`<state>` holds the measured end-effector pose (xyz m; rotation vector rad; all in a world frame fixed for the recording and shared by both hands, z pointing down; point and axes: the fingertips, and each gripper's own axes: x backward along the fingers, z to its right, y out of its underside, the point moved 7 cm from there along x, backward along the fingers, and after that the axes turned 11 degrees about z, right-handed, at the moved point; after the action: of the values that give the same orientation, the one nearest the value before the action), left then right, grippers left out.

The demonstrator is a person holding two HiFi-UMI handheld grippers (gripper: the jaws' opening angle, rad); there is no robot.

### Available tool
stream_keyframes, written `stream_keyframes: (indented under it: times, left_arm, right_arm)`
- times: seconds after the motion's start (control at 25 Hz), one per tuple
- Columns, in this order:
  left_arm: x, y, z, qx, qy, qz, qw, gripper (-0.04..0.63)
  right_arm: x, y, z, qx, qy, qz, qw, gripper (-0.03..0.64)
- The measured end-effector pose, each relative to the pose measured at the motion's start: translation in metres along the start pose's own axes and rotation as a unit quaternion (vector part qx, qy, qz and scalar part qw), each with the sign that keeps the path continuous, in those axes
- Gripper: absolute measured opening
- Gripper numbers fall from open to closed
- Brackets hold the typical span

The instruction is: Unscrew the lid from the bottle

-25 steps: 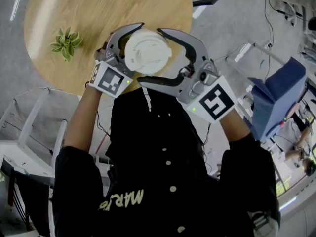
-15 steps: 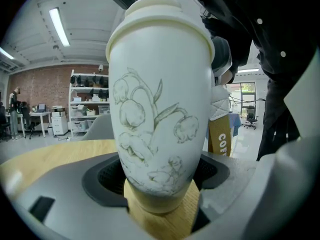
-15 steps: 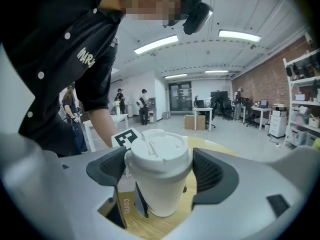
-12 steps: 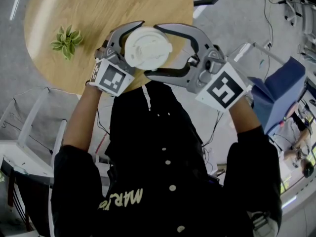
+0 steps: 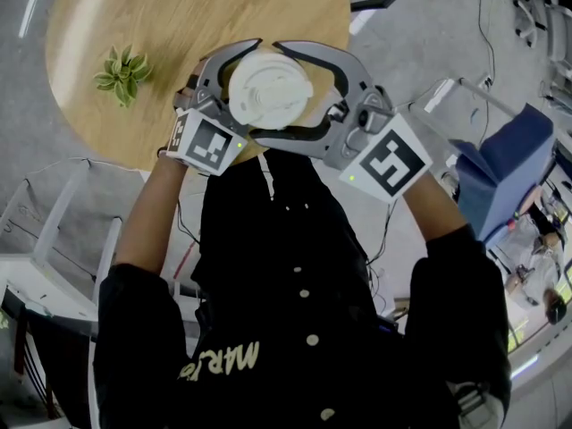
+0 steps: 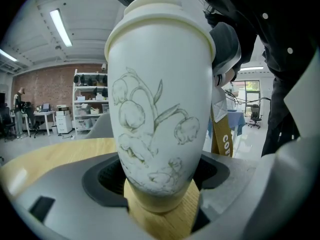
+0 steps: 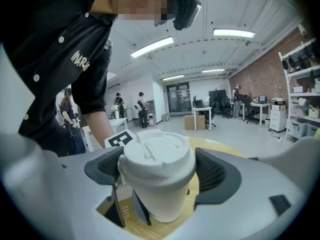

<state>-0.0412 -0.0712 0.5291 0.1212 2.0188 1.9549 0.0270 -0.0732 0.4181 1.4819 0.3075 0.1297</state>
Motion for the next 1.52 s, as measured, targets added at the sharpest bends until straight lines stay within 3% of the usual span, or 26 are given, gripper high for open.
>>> stream_keyframes:
  times: [0.08, 0.16, 0.32, 0.4, 0.56, 0.68, 0.84, 0.92, 0.96, 1.08, 1.16, 1.32, 1.4, 1.52]
  left_arm:
    - [0.000, 0.000, 0.000, -0.002, 0.009, 0.000, 1.0000, 0.373]
    - [-0.001, -0.001, 0.000, -0.007, 0.028, 0.003, 0.9996, 0.373]
    - [-0.003, -0.004, -0.001, -0.020, 0.075, 0.010, 0.9969, 0.373]
    - [-0.004, -0.006, -0.002, -0.014, 0.082, 0.010, 0.9965, 0.374]
    - [-0.004, -0.003, -0.002, -0.011, 0.080, 0.008, 0.9967, 0.374]
    - [-0.003, -0.002, -0.002, -0.010, 0.079, 0.009, 0.9968, 0.374]
    - [-0.004, -0.004, -0.001, -0.010, 0.076, 0.011, 0.9970, 0.374]
    - [-0.003, -0.004, -0.001, -0.009, 0.073, 0.011, 0.9972, 0.374]
    - [-0.003, -0.004, -0.001, -0.009, 0.071, 0.012, 0.9974, 0.374]
    - [-0.004, -0.004, -0.001, -0.008, 0.068, 0.013, 0.9976, 0.374]
    - [-0.004, -0.003, -0.001, -0.008, 0.069, 0.013, 0.9975, 0.374]
    - [-0.003, -0.002, -0.001, -0.010, 0.068, 0.010, 0.9976, 0.374]
    - [-0.004, -0.003, -0.001, -0.010, 0.067, 0.010, 0.9976, 0.374]
    - [-0.004, -0.003, -0.001, -0.010, 0.066, 0.012, 0.9977, 0.374]
  right_arm:
    - [0.002, 0.000, 0.000, 0.006, -0.021, -0.006, 1.000, 0.444]
    - [0.004, 0.000, 0.004, 0.013, -0.069, -0.009, 0.997, 0.443]
    - [0.005, -0.005, 0.016, 0.028, -0.215, -0.020, 0.976, 0.443]
    - [0.002, -0.008, 0.021, 0.023, -0.245, -0.030, 0.969, 0.443]
    - [0.006, -0.005, 0.021, -0.002, -0.213, -0.045, 0.976, 0.440]
    - [0.016, -0.006, 0.016, -0.036, -0.117, -0.027, 0.992, 0.473]
    - [0.013, -0.010, -0.004, 0.007, 0.006, -0.002, 1.000, 0.483]
    - [0.007, -0.008, -0.009, 0.037, 0.044, 0.002, 0.998, 0.483]
    - [0.006, -0.007, -0.009, 0.046, 0.054, 0.004, 0.997, 0.451]
    - [0.005, -0.006, -0.004, 0.054, 0.015, 0.002, 0.998, 0.449]
    - [0.004, -0.006, 0.003, 0.057, -0.060, -0.009, 0.997, 0.449]
    - [-0.001, -0.008, 0.013, 0.066, -0.199, -0.028, 0.977, 0.448]
    - [0.000, -0.007, 0.015, 0.061, -0.216, -0.030, 0.974, 0.449]
    - [0.005, -0.006, 0.014, 0.030, -0.178, -0.030, 0.983, 0.450]
